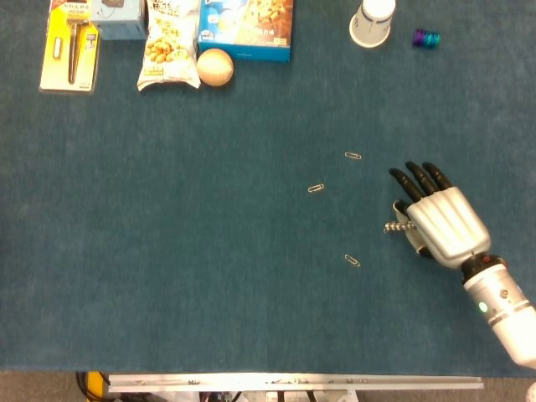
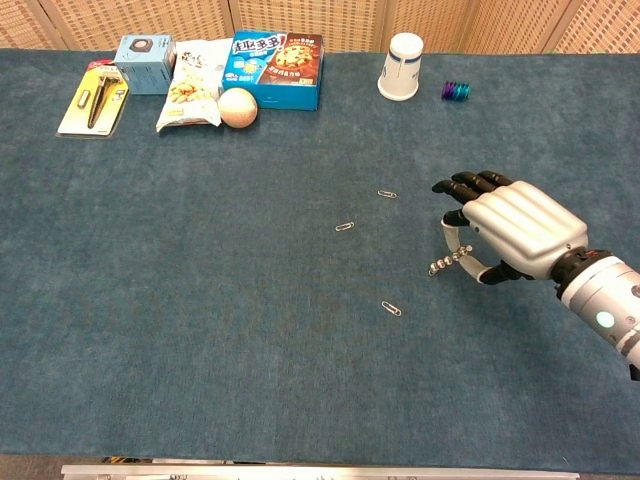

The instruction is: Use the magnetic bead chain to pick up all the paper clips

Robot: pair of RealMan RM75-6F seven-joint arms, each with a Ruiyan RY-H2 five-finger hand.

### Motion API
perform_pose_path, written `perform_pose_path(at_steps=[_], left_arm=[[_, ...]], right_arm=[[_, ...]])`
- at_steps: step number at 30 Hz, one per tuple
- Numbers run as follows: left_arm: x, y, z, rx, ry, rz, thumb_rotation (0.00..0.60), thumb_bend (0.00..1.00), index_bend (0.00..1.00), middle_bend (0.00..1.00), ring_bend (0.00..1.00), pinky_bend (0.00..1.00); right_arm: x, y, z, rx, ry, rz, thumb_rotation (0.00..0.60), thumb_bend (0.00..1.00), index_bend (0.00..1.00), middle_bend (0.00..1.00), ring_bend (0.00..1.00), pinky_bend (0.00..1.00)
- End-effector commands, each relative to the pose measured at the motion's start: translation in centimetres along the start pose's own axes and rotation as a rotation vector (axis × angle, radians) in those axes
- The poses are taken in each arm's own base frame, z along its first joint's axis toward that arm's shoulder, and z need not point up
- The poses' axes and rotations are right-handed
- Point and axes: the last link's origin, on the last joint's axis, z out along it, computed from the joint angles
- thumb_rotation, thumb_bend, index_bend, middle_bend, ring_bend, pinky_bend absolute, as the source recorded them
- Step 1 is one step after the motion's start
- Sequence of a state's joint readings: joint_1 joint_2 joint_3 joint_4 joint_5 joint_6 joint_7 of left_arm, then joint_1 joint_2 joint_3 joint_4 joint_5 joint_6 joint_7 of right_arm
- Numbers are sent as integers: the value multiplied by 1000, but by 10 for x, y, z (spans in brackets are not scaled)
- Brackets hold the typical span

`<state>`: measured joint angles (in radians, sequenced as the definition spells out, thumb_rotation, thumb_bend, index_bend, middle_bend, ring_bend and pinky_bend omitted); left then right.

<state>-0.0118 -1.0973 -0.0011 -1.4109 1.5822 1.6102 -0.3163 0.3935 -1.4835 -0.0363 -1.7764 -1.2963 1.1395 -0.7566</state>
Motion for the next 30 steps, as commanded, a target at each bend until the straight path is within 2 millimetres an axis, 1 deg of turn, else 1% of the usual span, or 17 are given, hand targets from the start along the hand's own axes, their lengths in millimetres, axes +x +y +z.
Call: perform_pose_path(at_steps=[1,9,16,30], left_arm=[[0,0,0,0,0,0,600,0,512,440,328,441],[1,-2,0,11,5,-3,600,0,512,440,328,441],[3,-4,0,22,8,-5,600,0,512,440,328,441],[8,-10,-1,49,20,-17,600,0,512,440,328,441]], right_arm=[[0,-1,0,2,0,-1,600,378,567,117,0,100],[8,-7,-13,43,30,0,600,378,567,117,0,100],[16,-16,-25,101,60,-10,600,378,567,117,0,100],[19,-40,-21,183,55,-62,600,378,567,118,0,100]])
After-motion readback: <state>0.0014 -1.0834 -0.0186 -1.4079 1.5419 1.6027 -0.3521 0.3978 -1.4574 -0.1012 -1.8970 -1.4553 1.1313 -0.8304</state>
